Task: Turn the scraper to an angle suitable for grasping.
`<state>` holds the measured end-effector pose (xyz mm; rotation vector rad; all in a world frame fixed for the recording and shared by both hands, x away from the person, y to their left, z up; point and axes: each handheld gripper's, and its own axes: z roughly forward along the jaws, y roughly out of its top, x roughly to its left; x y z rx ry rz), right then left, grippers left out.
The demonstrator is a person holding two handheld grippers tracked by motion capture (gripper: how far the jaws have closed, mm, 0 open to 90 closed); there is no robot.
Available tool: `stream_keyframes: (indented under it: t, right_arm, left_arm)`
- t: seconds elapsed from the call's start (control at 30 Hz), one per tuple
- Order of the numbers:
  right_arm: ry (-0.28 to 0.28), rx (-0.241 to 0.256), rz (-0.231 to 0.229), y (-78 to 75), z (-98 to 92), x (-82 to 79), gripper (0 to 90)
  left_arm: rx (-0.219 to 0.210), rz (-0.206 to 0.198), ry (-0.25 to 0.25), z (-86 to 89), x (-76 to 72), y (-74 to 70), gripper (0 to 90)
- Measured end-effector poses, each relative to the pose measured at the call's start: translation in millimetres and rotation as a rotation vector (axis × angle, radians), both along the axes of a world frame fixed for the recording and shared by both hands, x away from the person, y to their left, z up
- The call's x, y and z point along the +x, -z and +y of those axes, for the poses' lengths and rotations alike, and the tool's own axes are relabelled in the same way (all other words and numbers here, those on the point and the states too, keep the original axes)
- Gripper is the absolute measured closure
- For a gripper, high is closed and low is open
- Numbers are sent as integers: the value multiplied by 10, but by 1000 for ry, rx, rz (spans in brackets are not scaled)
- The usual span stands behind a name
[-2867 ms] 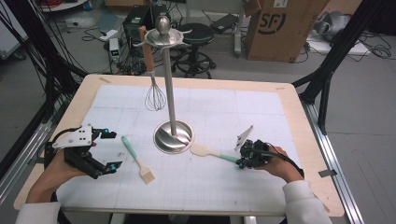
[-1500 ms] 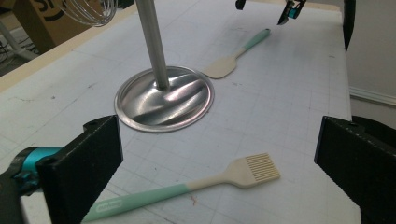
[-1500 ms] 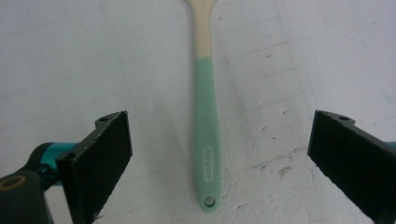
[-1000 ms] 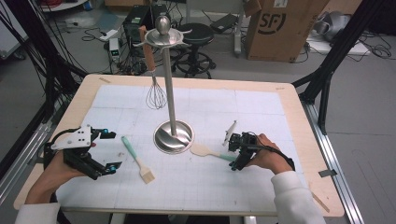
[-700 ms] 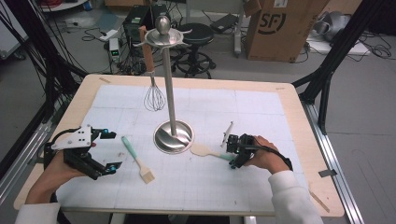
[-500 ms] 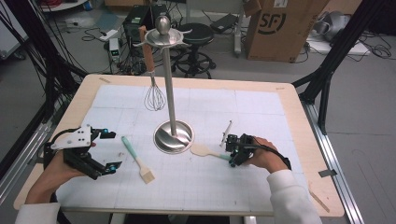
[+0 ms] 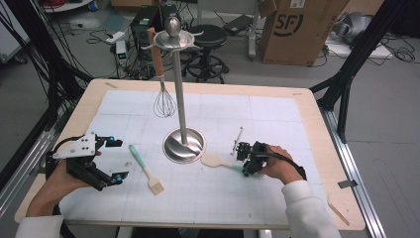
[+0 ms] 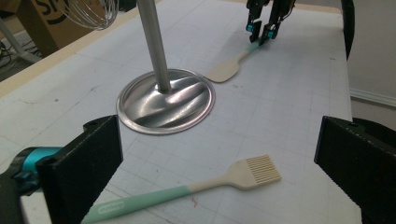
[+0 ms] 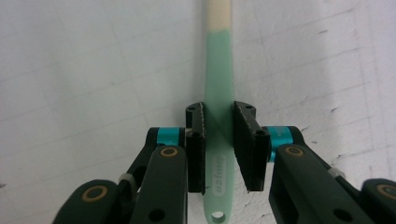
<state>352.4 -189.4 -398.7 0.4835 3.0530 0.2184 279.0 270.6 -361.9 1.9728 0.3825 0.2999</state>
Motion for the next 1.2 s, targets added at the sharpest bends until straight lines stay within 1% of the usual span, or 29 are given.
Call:
stream_keyframes:
  t: [0.03, 0.1, 0.13, 0.17, 0.27, 0.3, 0.37, 0.43, 0.47, 0.5, 0.53, 0.57, 0.63, 0.67, 0.7, 0.73, 0.77, 0.8, 0.83, 0.87, 0.93, 1.07, 1.1, 1.13, 1.17, 1.2]
  right_arm:
    - [-1, 6, -1, -20, -6, -6, 754]
    - [-5, 41, 8, -80, -36, -24, 754]
    - [-13, 53, -2, -108, -45, -37, 754]
    - [-10, 70, -3, -137, -59, -46, 754]
    - [-36, 140, 2, -250, -101, -101, 754]
    - [-46, 157, -8, -286, -108, -125, 753]
    - [-58, 185, -10, -348, -120, -163, 753]
    - [-72, 218, -22, -430, -126, -209, 753]
    - [-90, 233, -33, -464, -126, -228, 753]
    - [-93, 250, -42, -495, -126, -247, 753]
    - [-90, 262, -36, -518, -126, -262, 752]
    - [-98, 278, -42, -543, -121, -282, 753]
    - [-111, 293, -50, -591, -110, -318, 752]
    - [-115, 311, -52, -627, -106, -338, 752]
    - [-116, 336, -43, -644, -110, -342, 752]
    - [-125, 354, -51, -682, -115, -353, 752]
    - [-120, 385, -48, -714, -119, -364, 752]
    - [-132, 416, -50, -756, -124, -371, 752]
    - [-128, 435, -57, -793, -124, -387, 752]
    - [-123, 457, -46, -829, -124, -396, 752]
    - [-129, 491, -48, -890, -122, -403, 752]
    - [-146, 517, -53, -979, -83, -416, 752]
    - [-151, 529, -64, -999, -57, -423, 752]
    - [-155, 534, -70, -1014, -35, -428, 752]
    - [-161, 535, -66, -1026, -19, -431, 752]
    - [-163, 541, -78, -1041, 16, -443, 752]
  left_arm:
    - [0, 1, -1, 3, -1, 1, 17]
    - [1, 1, -4, 9, 2, 3, 17]
    - [2, 1, -5, 12, 2, 3, 17]
    - [3, 1, -5, 16, 1, 2, 17]
    - [5, 0, -7, 23, 1, -1, 17]
    - [5, 0, -10, 25, 0, 0, 17]
    - [9, 1, -15, 31, 0, -1, 17]
    - [12, -1, -14, 40, -3, -5, 17]
    - [12, 0, -15, 45, -5, -5, 17]
    - [14, -1, -14, 50, -5, -7, 17]
    - [19, -1, -20, 61, -8, -11, 17]
    - [19, -2, -22, 74, -11, -15, 17]
    - [14, -6, -22, 98, -16, -26, 17]
    - [15, -5, -26, 108, -22, -31, 17]
    - [13, -8, -26, 119, -25, -36, 17]
    - [10, -9, -28, 130, -29, -40, 17]
    - [10, -11, -30, 144, -31, -44, 17]
    - [13, -10, -31, 157, -32, -48, 17]
    - [14, -9, -36, 167, -35, -50, 17]
    - [17, -10, -38, 178, -35, -51, 17]
    - [24, -9, -38, 197, -37, -53, 17]
    - [40, -9, -41, 226, -49, -63, 17]
    - [39, -9, -43, 230, -51, -64, 17]
    - [39, -10, -41, 234, -52, -68, 17]
    - [35, -10, -41, 238, -58, -73, 17]
    - [33, -11, -40, 241, -62, -78, 17]
